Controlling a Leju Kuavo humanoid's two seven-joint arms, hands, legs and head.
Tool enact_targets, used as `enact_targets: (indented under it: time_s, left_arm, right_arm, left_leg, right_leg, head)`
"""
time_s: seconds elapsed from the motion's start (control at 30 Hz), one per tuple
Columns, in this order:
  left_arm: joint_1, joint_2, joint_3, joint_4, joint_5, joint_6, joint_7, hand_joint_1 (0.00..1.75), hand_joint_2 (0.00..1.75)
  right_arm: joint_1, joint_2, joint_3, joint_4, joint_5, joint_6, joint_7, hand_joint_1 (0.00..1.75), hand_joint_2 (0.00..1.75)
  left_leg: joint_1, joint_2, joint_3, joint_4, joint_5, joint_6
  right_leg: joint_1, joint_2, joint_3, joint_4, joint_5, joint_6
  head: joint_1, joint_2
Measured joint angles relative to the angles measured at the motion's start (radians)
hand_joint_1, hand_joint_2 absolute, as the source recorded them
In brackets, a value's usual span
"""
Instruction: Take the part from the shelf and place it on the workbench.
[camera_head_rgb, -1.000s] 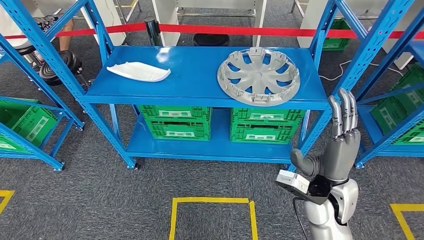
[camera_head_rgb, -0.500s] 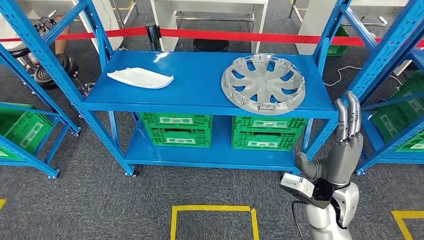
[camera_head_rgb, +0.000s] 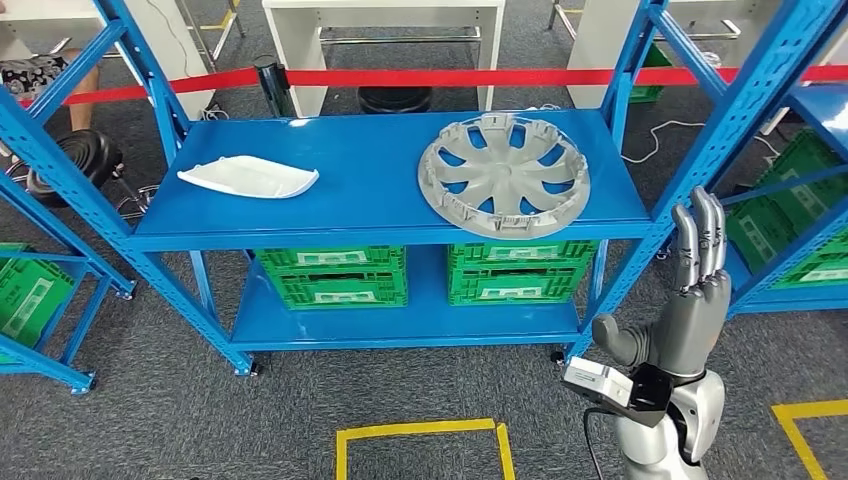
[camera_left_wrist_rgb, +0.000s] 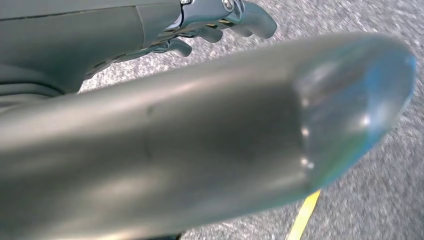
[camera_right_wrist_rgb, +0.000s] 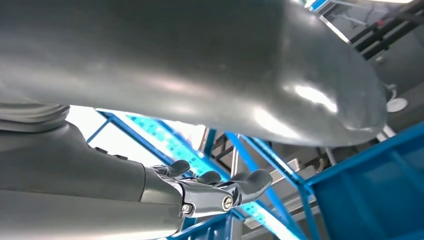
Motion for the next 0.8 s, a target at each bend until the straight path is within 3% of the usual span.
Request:
enact_targets:
  time_s: [0.1,0.13,0.17,0.2,0.27,0.33,0.37,0.47,0.57,0.7,0.8]
  left_arm:
    - [0.003,0.002,0.000,0.000,0.005,0.000,-0.002,0.00,0.00]
    - [0.005,0.002,0.000,0.001,0.005,0.000,-0.002,0.00,0.00]
    - [0.008,0.003,0.000,0.001,0.005,0.000,-0.002,0.00,0.00]
    - [0.009,0.003,0.000,0.001,0.006,0.000,-0.002,0.00,0.00]
    - [0.011,0.004,0.000,0.001,0.007,-0.001,-0.003,0.00,0.00]
    - [0.009,0.005,0.000,0.002,0.007,-0.001,-0.007,0.00,0.00]
    - [0.008,0.004,0.000,0.002,0.007,-0.001,-0.009,0.00,0.00]
    - [0.006,0.002,0.000,0.001,0.007,-0.001,-0.017,0.00,0.00]
    - [0.005,0.002,0.000,0.000,0.006,-0.001,-0.021,0.00,0.00]
    - [0.003,0.000,0.000,0.000,0.005,-0.001,-0.019,0.00,0.00]
    - [0.001,0.000,0.000,0.000,0.007,0.002,-0.013,0.00,0.00]
  right_arm:
    - [-0.002,0.001,0.001,-0.001,0.000,0.004,0.000,0.00,0.00]
    - [-0.001,0.001,0.001,-0.001,0.000,0.005,0.000,0.00,0.00]
    - [-0.001,0.001,0.001,-0.001,0.000,0.005,0.000,0.00,0.00]
    - [0.000,0.001,0.001,-0.001,0.000,0.005,0.000,0.00,0.00]
    - [0.000,0.002,0.001,-0.001,0.001,0.003,-0.001,0.00,0.00]
    - [0.001,0.002,0.001,-0.001,0.008,-0.004,-0.005,0.00,0.00]
    - [0.002,0.002,0.001,-0.001,0.015,-0.010,-0.007,0.00,0.00]
    - [0.005,0.002,0.002,-0.001,0.034,-0.025,-0.009,0.00,0.00]
    - [0.005,0.002,0.002,-0.001,0.039,-0.030,-0.009,0.00,0.00]
    - [0.008,0.002,0.002,-0.001,0.041,-0.037,-0.008,0.00,0.00]
    - [0.011,0.002,0.002,-0.001,0.041,-0.040,-0.008,0.00,0.00]
  left_leg:
    - [0.005,-0.048,-0.079,0.169,-0.086,-0.015]
    - [0.005,-0.051,-0.109,0.224,-0.102,-0.017]
    - [0.006,-0.053,-0.126,0.249,-0.099,-0.018]
    - [0.006,-0.054,-0.125,0.234,-0.076,-0.018]
    - [0.008,-0.062,-0.073,0.107,0.001,-0.014]
    - [0.007,-0.072,-0.023,-0.008,0.043,-0.007]
    - [0.007,-0.076,-0.013,-0.033,0.047,-0.004]
    - [0.006,-0.079,-0.010,-0.038,0.047,0.003]
    - [0.004,-0.082,-0.010,-0.038,0.047,0.011]
    - [0.003,-0.083,-0.010,-0.037,0.045,0.016]
    - [-0.003,-0.083,-0.011,-0.032,0.040,0.025]
  right_leg:
    - [-0.005,0.028,0.005,-0.005,0.004,-0.008]
    - [-0.005,0.040,0.005,-0.004,0.003,-0.008]
    - [-0.006,0.052,0.006,-0.004,0.002,-0.008]
    - [-0.006,0.064,0.007,-0.004,0.001,-0.007]
    - [-0.008,0.081,0.013,-0.004,-0.003,-0.002]
    - [-0.005,0.091,0.016,-0.001,-0.009,0.006]
    - [-0.003,0.095,0.015,0.000,-0.012,0.006]
    - [0.000,0.093,0.017,-0.005,-0.012,-0.002]
    - [-0.001,0.089,0.023,-0.013,-0.010,0.002]
    - [-0.002,0.089,0.027,-0.020,-0.009,0.016]
    - [-0.008,0.089,0.029,-0.026,-0.008,0.034]
  head:
    - [-0.003,0.000]
    - [-0.003,0.000]
    - [-0.003,0.000]
    - [-0.003,0.000]
    - [-0.004,0.000]
    - [-0.005,0.000]
    - [-0.006,0.000]
    - [-0.006,0.000]
    - [-0.006,0.000]
    - [-0.006,0.000]
    - [-0.006,0.000]
